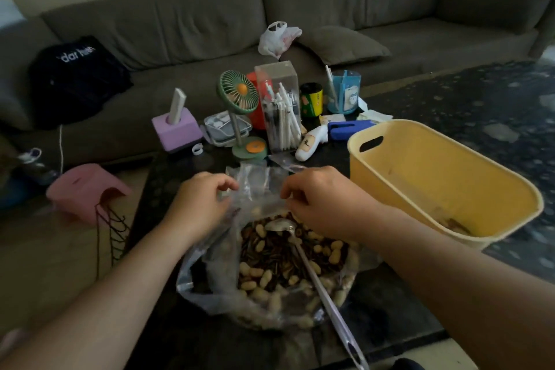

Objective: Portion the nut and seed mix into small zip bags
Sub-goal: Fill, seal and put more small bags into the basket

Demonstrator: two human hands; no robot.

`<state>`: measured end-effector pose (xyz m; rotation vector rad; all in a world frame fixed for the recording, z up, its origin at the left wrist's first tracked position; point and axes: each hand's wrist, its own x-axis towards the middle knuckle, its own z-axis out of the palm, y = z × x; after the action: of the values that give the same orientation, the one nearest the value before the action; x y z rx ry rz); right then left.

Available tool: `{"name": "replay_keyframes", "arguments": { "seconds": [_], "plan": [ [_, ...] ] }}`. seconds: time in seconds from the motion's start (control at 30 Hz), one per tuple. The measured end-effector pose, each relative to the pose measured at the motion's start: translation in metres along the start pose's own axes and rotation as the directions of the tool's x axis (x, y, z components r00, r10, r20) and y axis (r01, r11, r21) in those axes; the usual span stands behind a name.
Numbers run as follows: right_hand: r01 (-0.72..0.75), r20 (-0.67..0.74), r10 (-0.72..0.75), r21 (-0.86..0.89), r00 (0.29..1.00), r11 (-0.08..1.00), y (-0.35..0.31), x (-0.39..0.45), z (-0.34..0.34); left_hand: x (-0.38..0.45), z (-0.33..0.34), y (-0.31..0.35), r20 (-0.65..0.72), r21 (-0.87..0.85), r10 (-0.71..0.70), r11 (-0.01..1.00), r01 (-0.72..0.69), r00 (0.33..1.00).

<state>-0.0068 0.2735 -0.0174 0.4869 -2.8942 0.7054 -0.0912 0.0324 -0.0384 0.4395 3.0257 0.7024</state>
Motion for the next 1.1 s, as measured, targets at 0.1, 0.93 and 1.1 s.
{"name": "replay_keyframes", "arguments": {
  "seconds": [0.1, 0.93, 1.1],
  "plan": [
    [-0.031, 0.034, 0.031, 0.008, 0.999, 0.999, -0.003, 0.013, 0.011, 0.006, 0.025, -0.01, 0.013, 0.165, 0.088, 0.982, -0.089, 0.996],
    [-0.281, 0.061, 0.287, 0.475, 0.956, 0.834, -0.036, 0.042, 0.032, -0.024, 0.006, 0.009, -0.245, -0.286, -0.093, 0.958, 0.02, 0.965],
    [-0.304, 0.052, 0.376, 0.696, 0.925, 0.651, -0.055, 0.027, 0.024, -0.045, -0.007, 0.04, -0.191, -0.479, -0.081, 0.877, -0.021, 0.978]
  ]
}}
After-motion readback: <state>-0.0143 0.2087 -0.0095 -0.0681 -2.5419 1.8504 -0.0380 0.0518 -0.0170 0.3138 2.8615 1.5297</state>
